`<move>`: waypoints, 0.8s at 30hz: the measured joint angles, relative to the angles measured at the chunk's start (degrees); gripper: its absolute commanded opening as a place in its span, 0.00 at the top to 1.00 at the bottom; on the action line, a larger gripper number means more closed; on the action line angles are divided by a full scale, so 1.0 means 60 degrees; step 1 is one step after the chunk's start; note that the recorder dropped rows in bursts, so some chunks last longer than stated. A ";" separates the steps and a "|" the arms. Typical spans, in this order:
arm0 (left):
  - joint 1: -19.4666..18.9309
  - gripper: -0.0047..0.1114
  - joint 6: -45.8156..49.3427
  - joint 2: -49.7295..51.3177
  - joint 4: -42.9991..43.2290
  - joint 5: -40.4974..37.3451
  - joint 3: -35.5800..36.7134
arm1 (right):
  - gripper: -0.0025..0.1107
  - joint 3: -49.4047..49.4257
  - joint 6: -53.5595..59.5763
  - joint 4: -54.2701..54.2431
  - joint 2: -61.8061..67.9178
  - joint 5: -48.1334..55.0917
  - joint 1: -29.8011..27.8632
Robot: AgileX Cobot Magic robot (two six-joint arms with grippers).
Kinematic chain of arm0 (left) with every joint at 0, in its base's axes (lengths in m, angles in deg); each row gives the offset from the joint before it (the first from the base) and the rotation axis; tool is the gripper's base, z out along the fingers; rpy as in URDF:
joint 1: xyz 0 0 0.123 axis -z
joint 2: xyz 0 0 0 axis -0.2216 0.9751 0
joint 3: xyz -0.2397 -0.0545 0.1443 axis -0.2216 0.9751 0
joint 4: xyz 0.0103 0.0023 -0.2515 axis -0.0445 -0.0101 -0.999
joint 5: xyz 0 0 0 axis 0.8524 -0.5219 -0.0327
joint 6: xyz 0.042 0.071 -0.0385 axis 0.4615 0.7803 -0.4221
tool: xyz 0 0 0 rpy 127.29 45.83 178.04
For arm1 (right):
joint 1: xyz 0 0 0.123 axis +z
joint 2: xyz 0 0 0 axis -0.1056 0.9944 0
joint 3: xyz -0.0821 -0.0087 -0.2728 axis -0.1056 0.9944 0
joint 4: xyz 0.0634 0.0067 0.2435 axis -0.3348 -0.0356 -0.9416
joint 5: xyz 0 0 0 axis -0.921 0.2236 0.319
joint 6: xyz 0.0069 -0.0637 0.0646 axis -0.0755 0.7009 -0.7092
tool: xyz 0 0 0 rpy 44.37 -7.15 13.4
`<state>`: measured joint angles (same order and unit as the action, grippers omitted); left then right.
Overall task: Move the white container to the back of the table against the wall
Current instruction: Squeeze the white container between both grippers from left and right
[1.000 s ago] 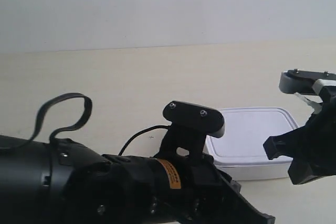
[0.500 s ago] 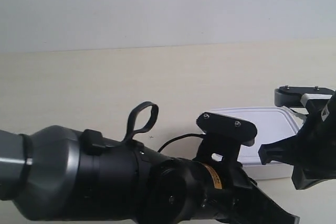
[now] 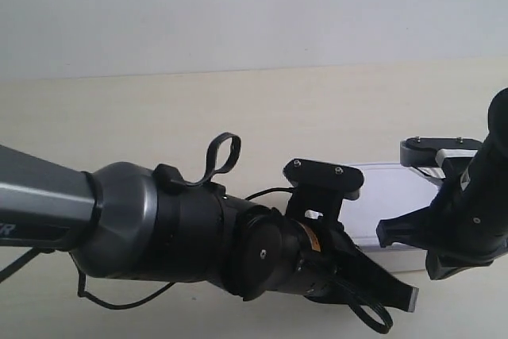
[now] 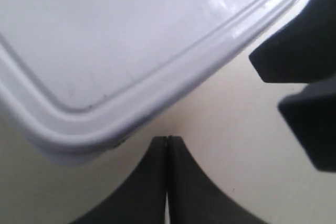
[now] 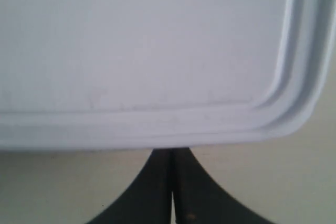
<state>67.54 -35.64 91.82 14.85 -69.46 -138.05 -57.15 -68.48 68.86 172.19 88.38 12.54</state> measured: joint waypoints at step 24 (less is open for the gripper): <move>-0.1050 0.96 0.0170 0.0735 0.0328 0.1541 -0.0040 | 0.98 0.0000 -0.0377 0.0416 0.0929 -0.3015 0.0000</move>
<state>61.24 -34.62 96.23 16.81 -60.21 -138.28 -57.15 -70.74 71.36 177.76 70.29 12.54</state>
